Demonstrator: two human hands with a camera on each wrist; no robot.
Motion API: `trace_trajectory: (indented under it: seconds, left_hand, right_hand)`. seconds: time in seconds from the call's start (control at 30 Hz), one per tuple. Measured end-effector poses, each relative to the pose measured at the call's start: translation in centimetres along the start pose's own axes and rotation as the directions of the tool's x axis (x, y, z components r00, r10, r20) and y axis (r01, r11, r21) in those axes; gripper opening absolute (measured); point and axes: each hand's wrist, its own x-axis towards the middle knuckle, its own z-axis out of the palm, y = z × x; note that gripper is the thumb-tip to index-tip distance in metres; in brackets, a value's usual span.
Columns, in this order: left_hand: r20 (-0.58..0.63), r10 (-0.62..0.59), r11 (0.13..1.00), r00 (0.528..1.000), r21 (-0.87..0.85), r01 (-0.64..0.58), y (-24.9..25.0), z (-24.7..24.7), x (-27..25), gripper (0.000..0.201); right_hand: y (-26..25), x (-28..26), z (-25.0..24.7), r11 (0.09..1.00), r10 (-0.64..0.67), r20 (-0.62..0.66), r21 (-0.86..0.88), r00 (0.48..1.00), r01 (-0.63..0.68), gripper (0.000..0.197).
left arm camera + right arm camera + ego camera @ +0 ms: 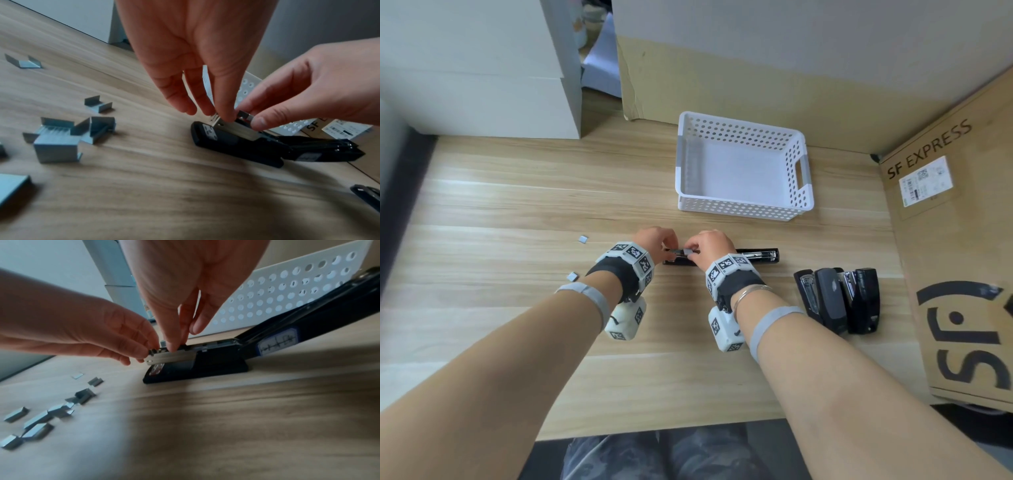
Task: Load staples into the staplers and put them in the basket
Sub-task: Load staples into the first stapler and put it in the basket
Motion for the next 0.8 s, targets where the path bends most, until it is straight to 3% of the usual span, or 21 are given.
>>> trace_trajectory:
  seconds: [0.33, 0.53, 0.77, 0.8]
  left_hand:
    - [-0.006, -0.023, 1.0, 1.0, -0.016, 0.023, -0.2, 0.4, 0.2, 0.024]
    - [-0.002, -0.027, 0.999, 1.0, -0.04, 0.027, -0.3, 0.4, 0.2, 0.024]
    - [0.003, -0.036, 0.999, 0.999, -0.036, 0.036, -0.4, 0.5, 0.2, 0.023]
    - [0.005, -0.037, 0.999, 0.999, -0.035, 0.037, -0.4, 0.5, 0.2, 0.023]
  right_hand:
    - [-0.2, 0.3, 0.1, 0.997, -0.006, 0.057, -0.081, 0.998, 0.011, 0.022]
    - [-0.4, 0.7, 0.1, 0.995, 0.08, 0.051, 0.049, 0.995, -0.083, 0.023]
    - [0.3, 1.0, 0.4, 0.987, 0.152, 0.046, 0.046, 0.987, -0.154, 0.011]
    - [0.5, 0.8, 0.2, 0.984, 0.173, 0.038, 0.037, 0.984, -0.174, 0.017]
